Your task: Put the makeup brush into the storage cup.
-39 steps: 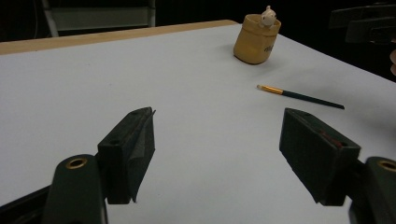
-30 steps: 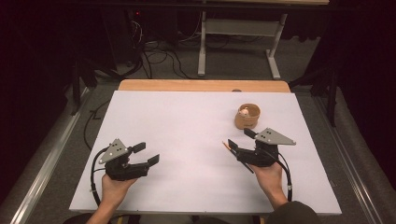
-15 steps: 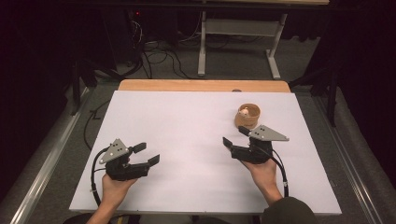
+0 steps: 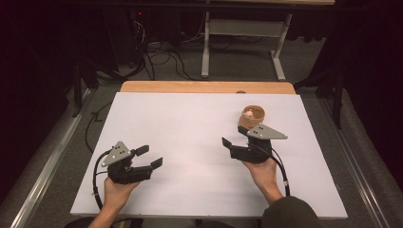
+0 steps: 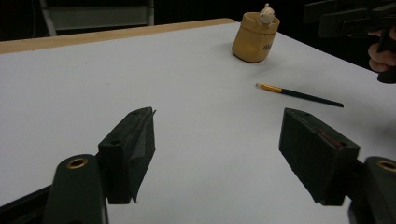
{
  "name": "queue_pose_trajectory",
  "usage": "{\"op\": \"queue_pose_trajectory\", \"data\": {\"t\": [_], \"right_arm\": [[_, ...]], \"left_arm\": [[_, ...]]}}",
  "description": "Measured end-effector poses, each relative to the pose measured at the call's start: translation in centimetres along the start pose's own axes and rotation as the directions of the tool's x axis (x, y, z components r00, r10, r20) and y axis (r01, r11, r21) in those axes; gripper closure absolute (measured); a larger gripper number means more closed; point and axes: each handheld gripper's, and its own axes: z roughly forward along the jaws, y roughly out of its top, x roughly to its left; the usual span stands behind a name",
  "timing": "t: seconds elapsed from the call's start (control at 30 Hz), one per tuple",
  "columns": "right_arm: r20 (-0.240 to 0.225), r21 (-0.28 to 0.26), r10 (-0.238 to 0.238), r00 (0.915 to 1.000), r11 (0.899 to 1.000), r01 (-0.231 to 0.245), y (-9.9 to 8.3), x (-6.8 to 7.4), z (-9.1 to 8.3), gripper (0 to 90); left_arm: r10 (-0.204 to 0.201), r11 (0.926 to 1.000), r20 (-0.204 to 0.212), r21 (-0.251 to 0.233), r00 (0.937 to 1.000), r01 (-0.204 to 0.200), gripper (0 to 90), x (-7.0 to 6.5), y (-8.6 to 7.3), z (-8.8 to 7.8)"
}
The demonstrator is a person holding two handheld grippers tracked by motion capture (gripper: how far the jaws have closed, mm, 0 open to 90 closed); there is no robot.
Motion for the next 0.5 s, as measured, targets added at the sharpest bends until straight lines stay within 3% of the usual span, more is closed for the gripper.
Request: {"op": "queue_pose_trajectory", "data": {"t": [0.3, 0.5], "right_arm": [[0.0, 0.01, 0.025, 0.9997, 1.0, -0.025, 0.07, -0.44, -0.13, 28.7], [-0.014, 0.055, 0.042, 0.999, 0.998, -0.041, 0.23, -0.69, -0.32, 29.2]], "left_arm": [[0.001, 1.0, 0.001, 0.0, 1.0, -0.001, 27.3, -0.03, 0.0, 0.0], [0.005, 1.0, -0.001, 0.003, 1.0, -0.005, 27.2, -0.02, 0.0, 0.02]]}}
